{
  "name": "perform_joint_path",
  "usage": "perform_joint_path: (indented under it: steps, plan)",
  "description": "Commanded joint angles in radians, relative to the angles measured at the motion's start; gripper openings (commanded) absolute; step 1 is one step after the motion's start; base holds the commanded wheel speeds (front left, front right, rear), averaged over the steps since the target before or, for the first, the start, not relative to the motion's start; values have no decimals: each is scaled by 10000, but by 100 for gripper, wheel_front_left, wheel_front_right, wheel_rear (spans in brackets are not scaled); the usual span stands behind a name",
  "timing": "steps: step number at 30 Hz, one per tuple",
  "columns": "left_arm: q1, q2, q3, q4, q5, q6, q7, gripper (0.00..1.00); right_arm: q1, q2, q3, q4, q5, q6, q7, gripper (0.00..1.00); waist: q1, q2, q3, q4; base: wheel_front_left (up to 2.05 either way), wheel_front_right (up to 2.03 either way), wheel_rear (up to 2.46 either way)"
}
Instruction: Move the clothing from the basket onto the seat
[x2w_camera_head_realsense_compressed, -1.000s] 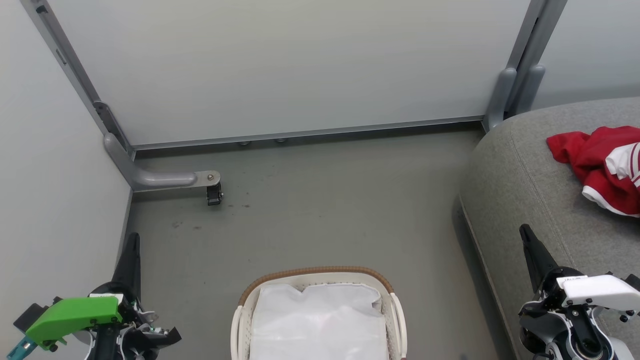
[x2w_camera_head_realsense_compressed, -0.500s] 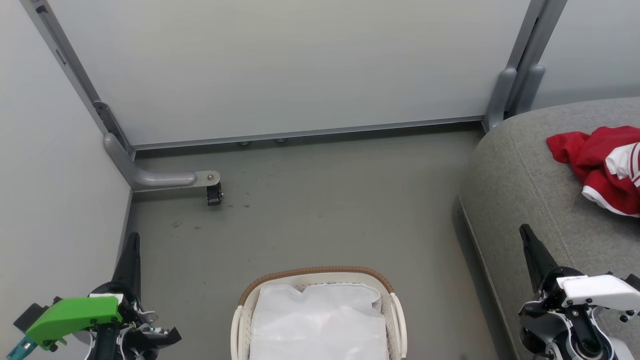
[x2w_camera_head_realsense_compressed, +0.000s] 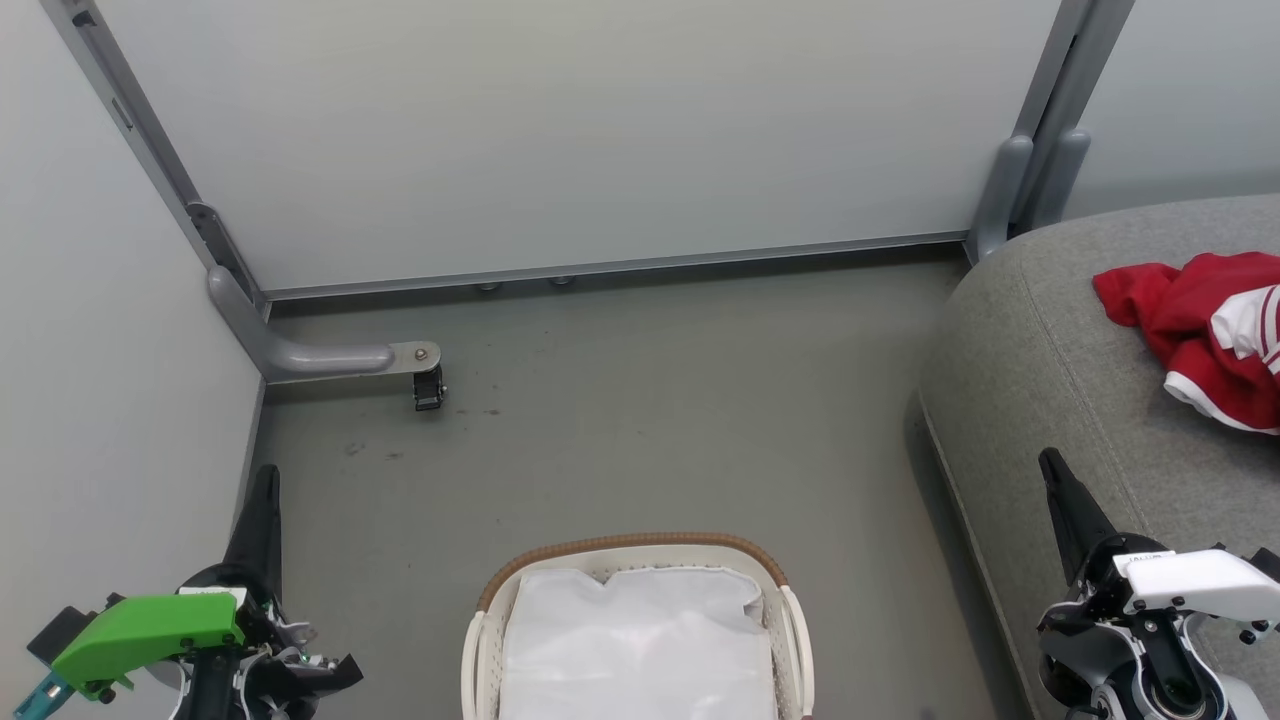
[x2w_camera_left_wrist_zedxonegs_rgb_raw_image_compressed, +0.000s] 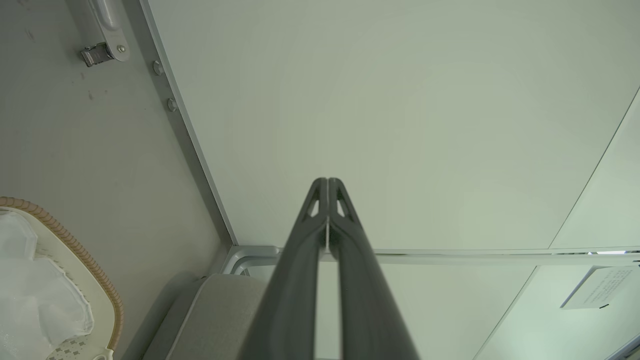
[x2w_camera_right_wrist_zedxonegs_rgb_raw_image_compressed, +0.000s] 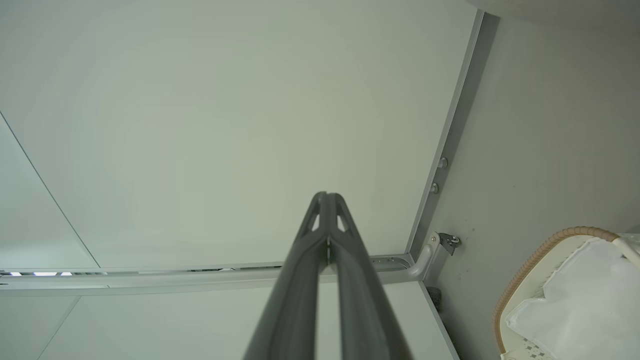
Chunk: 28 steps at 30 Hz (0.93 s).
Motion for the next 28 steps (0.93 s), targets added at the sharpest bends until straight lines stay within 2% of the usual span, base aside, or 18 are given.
perform_joint_path:
  steps: [1,28]
  plan:
    - [-112,3,12,-18,-42,-32,32,0,-82,-59,-21,-38,32,0,17,0,0,0,0,0,0,0,0]
    - [-111,3,9,-20,-45,-32,28,0,-82,-59,-20,-38,33,-1,16,0,0,0,0,0,0,0,0]
